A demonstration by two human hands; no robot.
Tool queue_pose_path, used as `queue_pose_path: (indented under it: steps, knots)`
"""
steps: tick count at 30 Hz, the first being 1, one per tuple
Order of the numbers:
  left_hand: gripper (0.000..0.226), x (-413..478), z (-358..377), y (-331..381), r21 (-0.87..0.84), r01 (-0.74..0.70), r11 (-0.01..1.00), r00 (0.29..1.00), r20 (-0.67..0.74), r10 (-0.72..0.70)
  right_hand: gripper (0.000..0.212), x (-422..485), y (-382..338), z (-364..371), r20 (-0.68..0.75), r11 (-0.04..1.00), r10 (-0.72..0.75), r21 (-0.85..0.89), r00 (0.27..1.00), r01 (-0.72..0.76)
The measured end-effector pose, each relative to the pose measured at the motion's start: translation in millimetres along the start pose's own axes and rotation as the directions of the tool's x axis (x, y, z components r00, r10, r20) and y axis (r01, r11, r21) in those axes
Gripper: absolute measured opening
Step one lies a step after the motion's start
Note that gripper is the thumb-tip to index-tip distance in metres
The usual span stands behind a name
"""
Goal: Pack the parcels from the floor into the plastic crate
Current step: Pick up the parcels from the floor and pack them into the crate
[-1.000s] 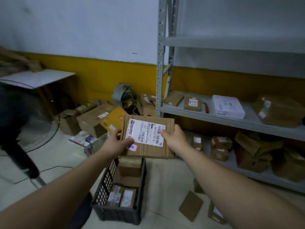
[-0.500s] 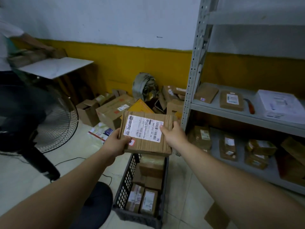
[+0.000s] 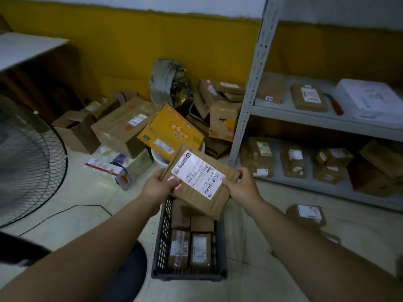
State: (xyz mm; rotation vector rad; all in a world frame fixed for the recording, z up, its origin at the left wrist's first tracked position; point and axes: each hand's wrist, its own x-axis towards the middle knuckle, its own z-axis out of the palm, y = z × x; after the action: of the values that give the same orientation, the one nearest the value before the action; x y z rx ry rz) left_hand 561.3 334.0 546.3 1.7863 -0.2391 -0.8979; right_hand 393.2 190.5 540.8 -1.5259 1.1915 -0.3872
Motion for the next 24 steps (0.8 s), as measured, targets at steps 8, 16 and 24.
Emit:
queue_pose_path:
  steps: [8, 16, 24]
  knots:
    - [0.028, 82.5, 21.5, -152.1, 0.046, 0.142, 0.989, 0.99, -0.019, -0.141, 0.067, 62.8, 142.9, 71.0, 0.014, 0.991, 0.029, -0.134, 0.999, -0.027]
    - [0.038, 162.5, 44.7, -338.3, 0.047, 0.198, 0.979, 0.976, -0.103, -0.192, 0.059, 133.7, 307.5, 157.0, 0.038, 0.968, -0.041, -0.247, 0.998, 0.049]
    - [0.029, 228.8, 36.1, -401.9, 0.244, 0.137, 0.96, 0.983, 0.084, -0.161, 0.068, 175.1, 370.5, 202.6, 0.276, 0.754, -0.019, -0.628, 0.961, 0.196]
